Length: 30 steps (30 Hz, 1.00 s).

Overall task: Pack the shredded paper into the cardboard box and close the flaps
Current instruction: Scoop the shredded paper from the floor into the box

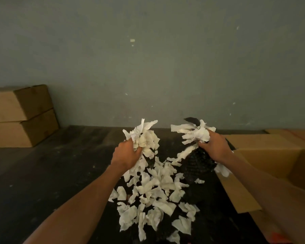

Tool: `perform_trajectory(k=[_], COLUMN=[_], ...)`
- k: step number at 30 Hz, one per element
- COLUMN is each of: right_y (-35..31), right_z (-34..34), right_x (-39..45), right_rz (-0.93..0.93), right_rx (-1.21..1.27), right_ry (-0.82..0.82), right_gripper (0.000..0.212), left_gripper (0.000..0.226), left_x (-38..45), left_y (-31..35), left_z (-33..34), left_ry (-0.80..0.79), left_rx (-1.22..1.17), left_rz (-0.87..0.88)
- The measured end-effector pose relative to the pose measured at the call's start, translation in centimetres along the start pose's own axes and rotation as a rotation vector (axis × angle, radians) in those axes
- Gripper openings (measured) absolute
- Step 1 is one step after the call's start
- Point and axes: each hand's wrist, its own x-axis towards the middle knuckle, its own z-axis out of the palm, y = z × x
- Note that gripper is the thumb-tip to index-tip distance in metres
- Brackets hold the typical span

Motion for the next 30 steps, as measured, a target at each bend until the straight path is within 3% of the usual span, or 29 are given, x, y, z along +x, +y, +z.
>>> perform_trajectory(k=[7, 17, 22, 30], right_y=[4.0, 18.1, 27.0, 40.6], right_z=[-6.7, -16.3, -19.6, -19.3], right_x=[-1.8, -0.1, 2.2, 4.5], right_rz=[-0.005, 0.032, 0.044, 0.174], right_rx=[-0.041, -0.100, -0.170, -0.257], right_ry=[0.066, 0.040, -0.027, -0.303], right_gripper=[0.042, 0.047, 0.047, 0.058], left_gripper=[0.038, 0.032, 0.024, 0.030], left_x=[0.3, 2.4, 3.5, 2.6], left_y=[6.8, 22.4, 31.2, 40.6], left_z=[2.9, 13.2, 21.1, 33.8], left_ry=[-0.016, -0.057, -0.128, -0.287], left_rx=[-0.038, -0.145, -0.237, -0.371], left_rz=[0.099, 0.181, 0.171, 0.094])
